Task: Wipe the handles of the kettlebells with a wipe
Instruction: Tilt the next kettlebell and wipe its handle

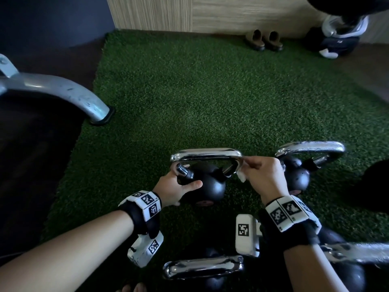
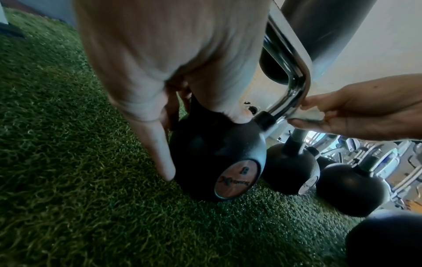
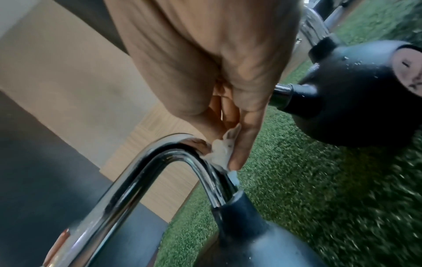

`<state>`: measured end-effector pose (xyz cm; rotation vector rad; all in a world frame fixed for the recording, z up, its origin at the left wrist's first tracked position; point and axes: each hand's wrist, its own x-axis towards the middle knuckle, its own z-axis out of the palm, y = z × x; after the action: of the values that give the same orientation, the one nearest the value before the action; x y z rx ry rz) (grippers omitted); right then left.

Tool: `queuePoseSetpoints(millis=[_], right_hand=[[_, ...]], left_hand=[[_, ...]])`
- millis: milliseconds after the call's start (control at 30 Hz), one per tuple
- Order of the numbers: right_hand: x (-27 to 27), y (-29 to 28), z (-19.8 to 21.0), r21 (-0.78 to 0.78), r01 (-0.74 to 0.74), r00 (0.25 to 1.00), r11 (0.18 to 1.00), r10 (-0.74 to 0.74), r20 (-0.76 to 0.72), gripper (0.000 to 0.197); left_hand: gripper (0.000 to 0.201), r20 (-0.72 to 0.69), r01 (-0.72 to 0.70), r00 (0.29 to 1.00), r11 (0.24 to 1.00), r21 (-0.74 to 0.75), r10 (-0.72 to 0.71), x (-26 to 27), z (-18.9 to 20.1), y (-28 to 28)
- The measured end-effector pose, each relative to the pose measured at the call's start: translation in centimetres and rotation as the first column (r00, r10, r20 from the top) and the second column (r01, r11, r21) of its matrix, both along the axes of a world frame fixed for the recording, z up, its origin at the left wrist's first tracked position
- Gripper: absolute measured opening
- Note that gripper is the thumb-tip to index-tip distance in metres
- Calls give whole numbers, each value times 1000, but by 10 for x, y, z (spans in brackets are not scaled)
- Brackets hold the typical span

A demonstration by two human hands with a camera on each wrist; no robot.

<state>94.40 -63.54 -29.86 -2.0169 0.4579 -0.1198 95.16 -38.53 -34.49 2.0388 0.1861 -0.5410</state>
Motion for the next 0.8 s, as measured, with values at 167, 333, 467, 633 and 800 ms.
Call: queuePoseSetpoints(millis=[167,333,467,633,800], right_hand=[[4,3,-17,7,-37,986,999,38,-161,17],[-5,-14,-2,-70,-74,987,995,63,-146,8],[-18,-25,34,21,-204,974,979,205,-99,16],[-30,9,83,195,-468,883,862,446,145,22],[-33,36,86,85,-533,827,842,497,263,16]], left_hand=[[86,-141,51,990,991,127,-33,3,12,-4],[41,-293,303,928,922,240,-229,-3,48,2],[18,-178,174,967,982,-68,-184,-13,89,13],[37,-114,10,990,853,-522,-82,-20,127,4],[44,-206,-77,973,704,-706,-101,-32,128,-8]])
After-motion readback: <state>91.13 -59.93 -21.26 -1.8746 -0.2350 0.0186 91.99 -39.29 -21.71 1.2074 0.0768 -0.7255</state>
